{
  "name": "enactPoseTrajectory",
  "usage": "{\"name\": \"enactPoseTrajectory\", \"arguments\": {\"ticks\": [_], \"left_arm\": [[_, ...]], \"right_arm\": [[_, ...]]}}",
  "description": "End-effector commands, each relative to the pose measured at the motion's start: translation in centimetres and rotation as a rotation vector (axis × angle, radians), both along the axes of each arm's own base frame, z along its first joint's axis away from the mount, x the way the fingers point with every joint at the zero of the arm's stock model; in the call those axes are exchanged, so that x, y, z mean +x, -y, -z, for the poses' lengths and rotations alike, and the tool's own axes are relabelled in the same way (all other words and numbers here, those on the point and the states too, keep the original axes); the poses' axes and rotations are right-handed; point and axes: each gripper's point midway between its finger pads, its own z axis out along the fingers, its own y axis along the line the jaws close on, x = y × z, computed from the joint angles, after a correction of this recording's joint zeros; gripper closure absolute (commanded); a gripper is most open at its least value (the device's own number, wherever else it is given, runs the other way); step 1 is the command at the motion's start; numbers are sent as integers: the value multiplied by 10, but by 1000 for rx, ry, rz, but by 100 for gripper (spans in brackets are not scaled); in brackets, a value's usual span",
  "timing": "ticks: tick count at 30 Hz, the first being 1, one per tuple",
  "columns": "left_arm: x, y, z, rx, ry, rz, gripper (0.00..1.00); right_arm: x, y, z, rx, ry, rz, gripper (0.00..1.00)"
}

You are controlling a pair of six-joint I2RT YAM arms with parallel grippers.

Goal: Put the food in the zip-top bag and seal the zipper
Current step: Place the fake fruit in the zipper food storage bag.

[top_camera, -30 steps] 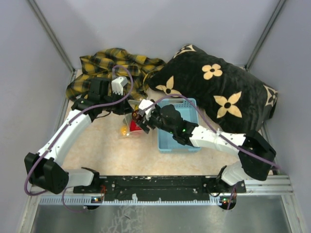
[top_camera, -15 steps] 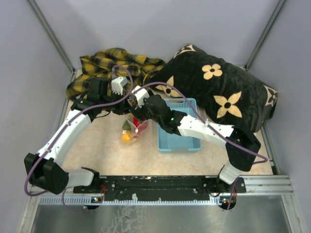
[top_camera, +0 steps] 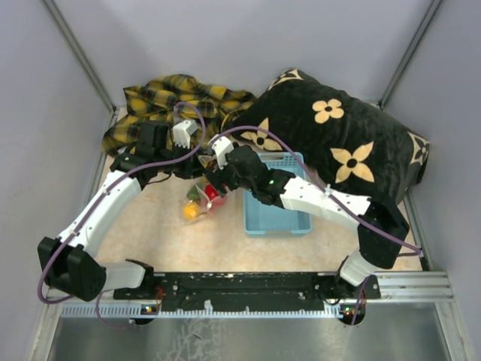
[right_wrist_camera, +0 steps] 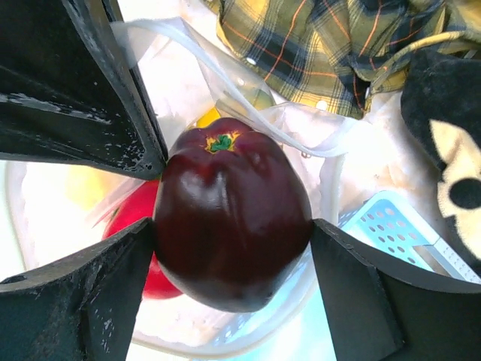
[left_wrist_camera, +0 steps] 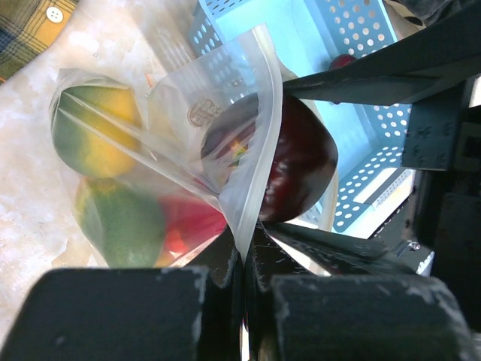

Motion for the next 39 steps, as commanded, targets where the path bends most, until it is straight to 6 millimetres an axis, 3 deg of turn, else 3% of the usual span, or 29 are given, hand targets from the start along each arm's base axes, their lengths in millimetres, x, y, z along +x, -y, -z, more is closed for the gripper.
{"name": "enactPoseTrajectory", "arguments": {"ticks": [1, 6, 11, 14, 20, 29, 36, 39], "left_arm": [[0, 10, -13, -59, 34, 36, 100], [-1, 11, -12, -67, 31, 43, 100], [-1, 12, -12, -72, 27, 45, 100], [-3, 15, -13, -87, 18, 53, 100], [-17, 36, -26, -237, -23, 142, 100], [-9, 34, -11, -207, -56, 99, 100], [-7, 32, -3, -194, -71, 86, 100], [-7, 32, -3, -194, -72, 85, 100]], "right_arm": [[-18, -6, -67, 182, 55, -75, 17], [-19, -5, -72, 198, 53, -76, 17], [-17, 11, -78, 201, 63, -18, 17], [-26, 10, -73, 200, 36, -62, 17], [-24, 5, -55, 177, -10, -51, 21], [-43, 39, -91, 253, -2, -10, 18], [-67, 57, -130, 384, 4, -37, 17], [-66, 71, -116, 351, -28, 12, 18]]}}
